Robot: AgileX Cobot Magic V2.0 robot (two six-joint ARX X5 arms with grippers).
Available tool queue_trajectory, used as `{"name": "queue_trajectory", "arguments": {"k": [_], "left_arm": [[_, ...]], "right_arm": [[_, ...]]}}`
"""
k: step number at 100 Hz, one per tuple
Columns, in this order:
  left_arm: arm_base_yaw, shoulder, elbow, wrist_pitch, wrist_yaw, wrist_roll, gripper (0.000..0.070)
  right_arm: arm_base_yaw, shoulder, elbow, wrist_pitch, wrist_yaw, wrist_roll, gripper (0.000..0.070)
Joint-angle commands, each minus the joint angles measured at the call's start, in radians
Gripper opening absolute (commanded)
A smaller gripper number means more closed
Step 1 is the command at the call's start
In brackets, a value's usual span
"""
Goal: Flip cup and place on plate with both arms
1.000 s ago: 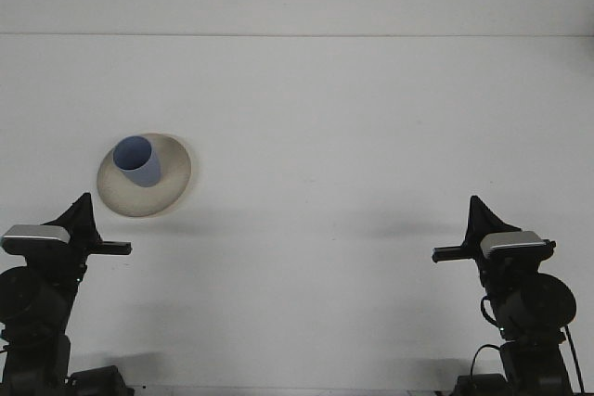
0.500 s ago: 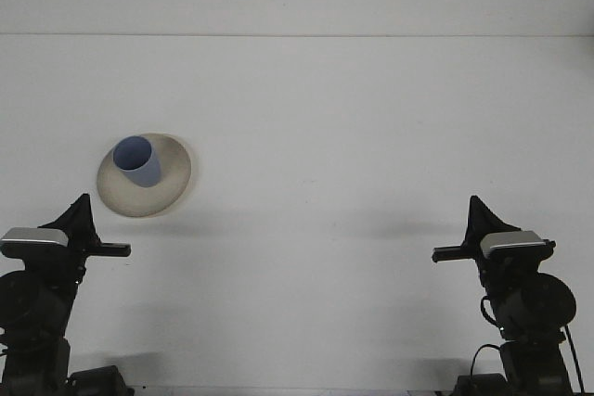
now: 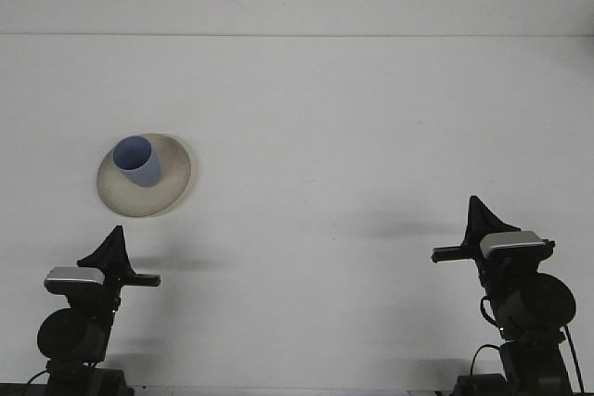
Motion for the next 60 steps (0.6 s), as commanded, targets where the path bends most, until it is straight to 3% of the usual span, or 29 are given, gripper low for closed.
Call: {"name": "queue_trajectory", "arguments": {"k": [1,21,44,60], "left_arm": [[-0.002,-0.044,-0.023,0.008,-0.006,-0.03,0.0013],[-0.002,-0.105,-0.079,-0.006,-0.005,-0.039,0.0013],[-0.002,-0.105,-0.137,0.079,0.017,-0.109,0.0014],[-0.002,-0.104,-0.137,0.078,0.017,-0.109,0.0014]], "right_arm": [[-0.001,0.004,0.001,0.012,0.001,0.011,0.0],[-0.001,0.004,0.001,0.011,0.001,0.011,0.0],[-0.001,0.004,0.001,0.015,0.001,0.01,0.0],[-0.001,0.004,0.001,0.016,0.001,0.011,0.0]]}}
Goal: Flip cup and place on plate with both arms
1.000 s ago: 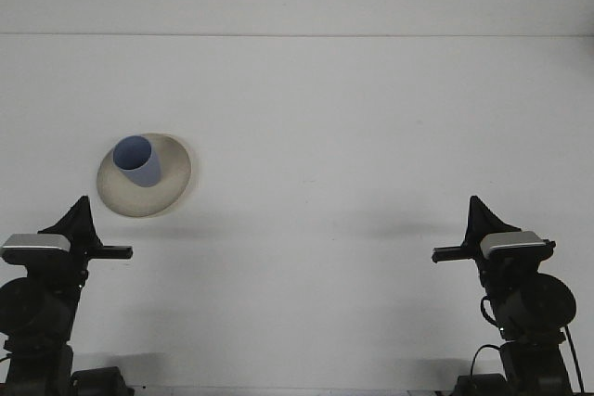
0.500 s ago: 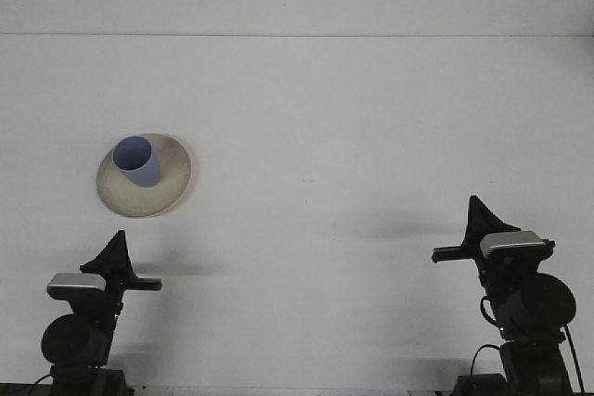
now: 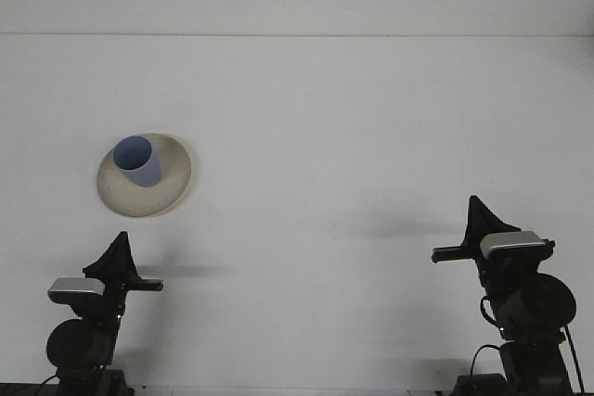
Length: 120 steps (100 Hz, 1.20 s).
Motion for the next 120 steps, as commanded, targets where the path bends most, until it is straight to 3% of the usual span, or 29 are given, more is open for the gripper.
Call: {"name": "queue_trajectory", "arguments": {"k": [1,84,100,120], "left_arm": [[-0.002,0.0,-0.02,0.011,0.005,-0.013,0.0013],[-0.002,0.0,-0.02,0.011,0.005,-0.013,0.0014],[-0.002,0.0,-0.02,0.011,0.005,-0.013,0.0014],[-0.002,0.0,-0.02,0.011,0.005,-0.014,0.0014]], "right_arm": [[-0.001,0.004,0.001,0.013,0.001,0.011,0.0],[-0.001,0.004,0.0,0.014,0.001,0.009,0.0],[-0.009,-0.017,-0.016,0.012,0.007,-0.112,0.0],[-0.01,-0.204,-0.182,0.057,0.001,-0.254,0.0]]}}
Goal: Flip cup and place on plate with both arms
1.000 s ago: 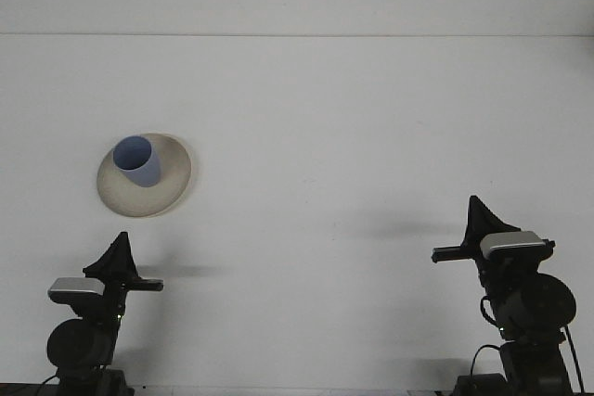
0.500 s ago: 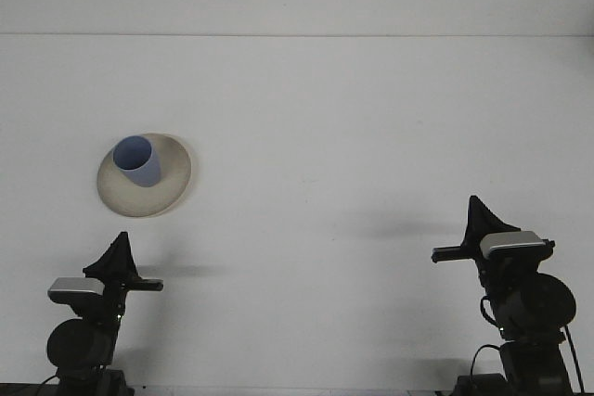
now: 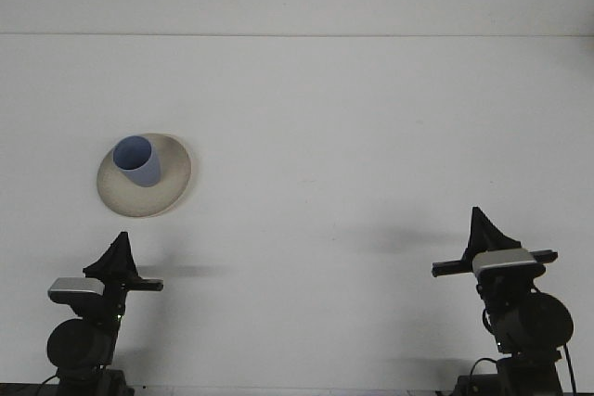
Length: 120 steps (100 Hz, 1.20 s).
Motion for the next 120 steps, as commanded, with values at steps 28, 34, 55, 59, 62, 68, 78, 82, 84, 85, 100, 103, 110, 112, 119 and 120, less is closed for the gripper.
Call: {"name": "queue_trajectory", "arguments": {"k": [28,34,55,59,62,68,78,82,84,85,100,103,110,112,119,120], "left_arm": [[-0.002,-0.001,-0.02,0.011,0.005,-0.003,0.0014],[-0.002,-0.001,-0.02,0.01,0.005,-0.003,0.0014],[-0.002,-0.001,-0.02,0.011,0.005,-0.003,0.0014],[-0.002,-0.001,-0.02,0.011,0.005,-0.003,0.0014],[-0.002,0.0,-0.02,0.01,0.005,-0.003,0.0014],[-0.002,0.0,-0.02,0.011,0.005,-0.003,0.0014],[-0.002,-0.001,-0.02,0.01,0.005,-0.003,0.0014],[-0.002,-0.001,-0.019,0.011,0.005,-0.003,0.0013],[-0.002,-0.001,-0.02,0.011,0.005,-0.003,0.0014],[-0.002,-0.001,-0.019,0.011,0.005,-0.003,0.0013],[-0.002,-0.001,-0.019,0.01,0.005,-0.003,0.0014],[-0.002,-0.001,-0.02,0.01,0.005,-0.003,0.0014],[-0.002,-0.001,-0.02,0.01,0.005,-0.003,0.0014],[-0.002,-0.001,-0.019,0.011,0.005,-0.003,0.0014],[-0.002,-0.001,-0.019,0.01,0.005,-0.003,0.0014],[-0.002,-0.001,-0.019,0.01,0.005,-0.003,0.0014]], "right_arm": [[-0.014,-0.319,-0.304,0.024,0.031,-0.19,0.0],[-0.018,-0.322,-0.344,0.055,0.039,-0.203,0.0],[-0.02,-0.322,-0.351,0.027,0.052,-0.208,0.0],[-0.02,-0.322,-0.351,0.034,0.051,-0.207,0.0],[-0.02,-0.322,-0.351,0.037,0.051,-0.207,0.0],[-0.019,-0.322,-0.351,0.038,0.051,-0.207,0.0],[-0.019,-0.322,-0.351,0.038,0.051,-0.207,0.0],[-0.019,-0.322,-0.351,0.038,0.051,-0.208,0.0],[-0.019,-0.322,-0.351,0.039,0.051,-0.208,0.0],[-0.019,-0.322,-0.351,0.039,0.051,-0.207,0.0],[-0.019,-0.322,-0.351,0.039,0.051,-0.207,0.0],[-0.019,-0.322,-0.351,0.039,0.051,-0.207,0.0],[-0.019,-0.322,-0.351,0.039,0.051,-0.207,0.0],[-0.019,-0.322,-0.351,0.039,0.051,-0.207,0.0],[-0.019,-0.322,-0.351,0.039,0.051,-0.207,0.0],[-0.019,-0.322,-0.351,0.039,0.051,-0.207,0.0]]}}
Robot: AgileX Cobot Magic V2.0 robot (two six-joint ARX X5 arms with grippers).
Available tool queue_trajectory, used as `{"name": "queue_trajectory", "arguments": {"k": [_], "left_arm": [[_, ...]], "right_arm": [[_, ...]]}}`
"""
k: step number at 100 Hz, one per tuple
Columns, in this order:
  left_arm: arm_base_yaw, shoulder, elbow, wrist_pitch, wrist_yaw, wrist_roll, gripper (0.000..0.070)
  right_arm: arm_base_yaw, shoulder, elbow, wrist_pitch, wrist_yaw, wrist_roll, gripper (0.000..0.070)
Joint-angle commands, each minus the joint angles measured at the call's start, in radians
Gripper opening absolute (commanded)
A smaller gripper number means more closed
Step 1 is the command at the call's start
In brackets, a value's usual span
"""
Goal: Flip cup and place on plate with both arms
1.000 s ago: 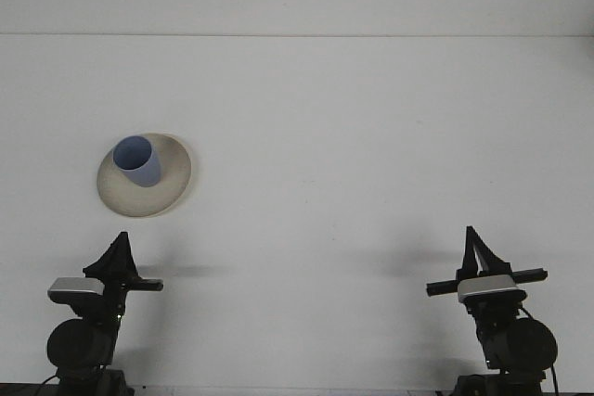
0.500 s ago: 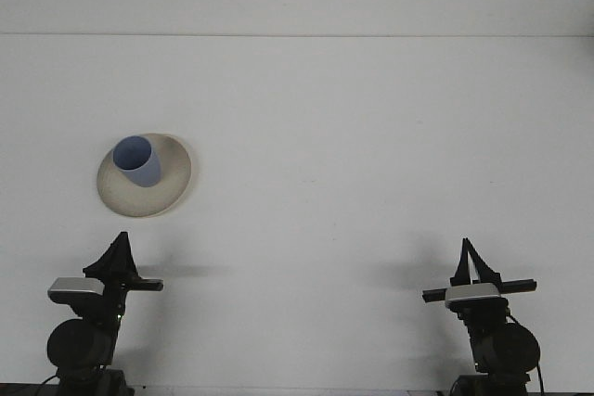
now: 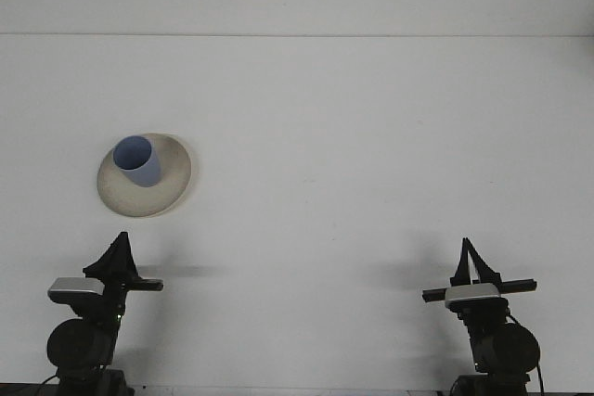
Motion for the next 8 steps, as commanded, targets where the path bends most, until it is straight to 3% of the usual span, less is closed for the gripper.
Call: {"name": "queue_trajectory", "arguments": {"k": [1,8], "left_arm": [[-0.002,-0.001,-0.019,0.01,0.005,-0.002,0.0013],[-0.002,-0.001,-0.019,0.01,0.005,-0.002,0.0014]], "right_arm": [[0.0,0.0,-0.002,0.013,0.0,-0.003,0.0],[0.0,0.0,-0.002,0.013,0.0,-0.003,0.0]]}}
